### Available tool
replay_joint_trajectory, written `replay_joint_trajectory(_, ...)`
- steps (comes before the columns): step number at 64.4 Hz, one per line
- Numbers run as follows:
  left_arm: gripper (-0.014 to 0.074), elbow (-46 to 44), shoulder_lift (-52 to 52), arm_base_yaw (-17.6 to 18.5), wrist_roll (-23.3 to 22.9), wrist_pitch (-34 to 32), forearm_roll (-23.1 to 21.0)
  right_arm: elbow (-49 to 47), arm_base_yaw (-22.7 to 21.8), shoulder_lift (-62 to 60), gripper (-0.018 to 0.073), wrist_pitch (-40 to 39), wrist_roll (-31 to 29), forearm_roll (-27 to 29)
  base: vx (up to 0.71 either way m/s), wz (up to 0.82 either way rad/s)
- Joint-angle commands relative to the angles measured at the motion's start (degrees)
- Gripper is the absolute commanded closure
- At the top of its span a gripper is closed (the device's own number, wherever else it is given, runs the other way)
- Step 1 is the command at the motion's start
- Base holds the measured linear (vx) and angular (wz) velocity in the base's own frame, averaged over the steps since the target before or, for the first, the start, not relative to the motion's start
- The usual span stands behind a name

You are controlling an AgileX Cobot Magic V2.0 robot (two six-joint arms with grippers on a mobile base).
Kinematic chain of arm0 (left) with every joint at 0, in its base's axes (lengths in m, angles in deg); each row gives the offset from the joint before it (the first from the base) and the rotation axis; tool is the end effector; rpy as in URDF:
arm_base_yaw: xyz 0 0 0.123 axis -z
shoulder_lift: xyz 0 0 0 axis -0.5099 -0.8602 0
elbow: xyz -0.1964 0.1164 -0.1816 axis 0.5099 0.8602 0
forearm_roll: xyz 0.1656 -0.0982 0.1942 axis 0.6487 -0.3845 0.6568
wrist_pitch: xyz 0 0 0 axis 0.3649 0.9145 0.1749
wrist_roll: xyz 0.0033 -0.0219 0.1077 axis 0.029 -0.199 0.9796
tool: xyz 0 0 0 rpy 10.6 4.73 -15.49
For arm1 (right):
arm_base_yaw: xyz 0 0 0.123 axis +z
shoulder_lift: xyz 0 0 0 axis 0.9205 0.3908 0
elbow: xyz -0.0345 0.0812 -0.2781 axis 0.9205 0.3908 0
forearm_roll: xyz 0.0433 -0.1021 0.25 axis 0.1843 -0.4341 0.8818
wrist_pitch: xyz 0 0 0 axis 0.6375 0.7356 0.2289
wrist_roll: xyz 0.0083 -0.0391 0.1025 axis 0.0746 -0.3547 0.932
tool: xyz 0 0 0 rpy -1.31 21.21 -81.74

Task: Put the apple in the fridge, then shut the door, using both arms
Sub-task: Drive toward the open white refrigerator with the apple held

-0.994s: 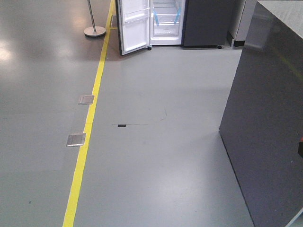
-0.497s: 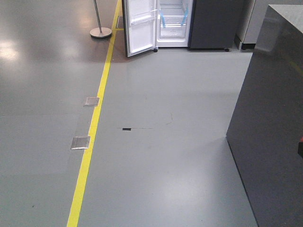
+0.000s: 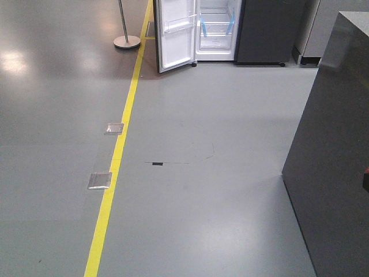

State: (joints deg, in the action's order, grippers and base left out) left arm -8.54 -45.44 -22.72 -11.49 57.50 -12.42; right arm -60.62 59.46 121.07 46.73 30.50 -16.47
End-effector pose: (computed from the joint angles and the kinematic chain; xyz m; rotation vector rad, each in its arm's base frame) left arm 0.0881 -0.0118 0.1769 0.0386 1.7645 -0.1627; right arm 0.1677 -0.0072 0.3042 0.0281 2.1990 0.0551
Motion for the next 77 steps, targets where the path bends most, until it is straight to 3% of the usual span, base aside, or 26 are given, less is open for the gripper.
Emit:
replay_joint_trajectory(1,0.0602,1.1,0.7,0.2,-0.2,-4.1,-0.1,-1.6,-0.2,-0.2,0.0372,-4.0,-0.1,0.4,0.13,0.01)
replay_joint_trajectory(77,0.0602,1.1,0.7,0.2,-0.2,-4.1,-0.1,-1.6,-0.2,-0.2,0.0372,-4.0,-0.1,0.4,0.13,0.02)
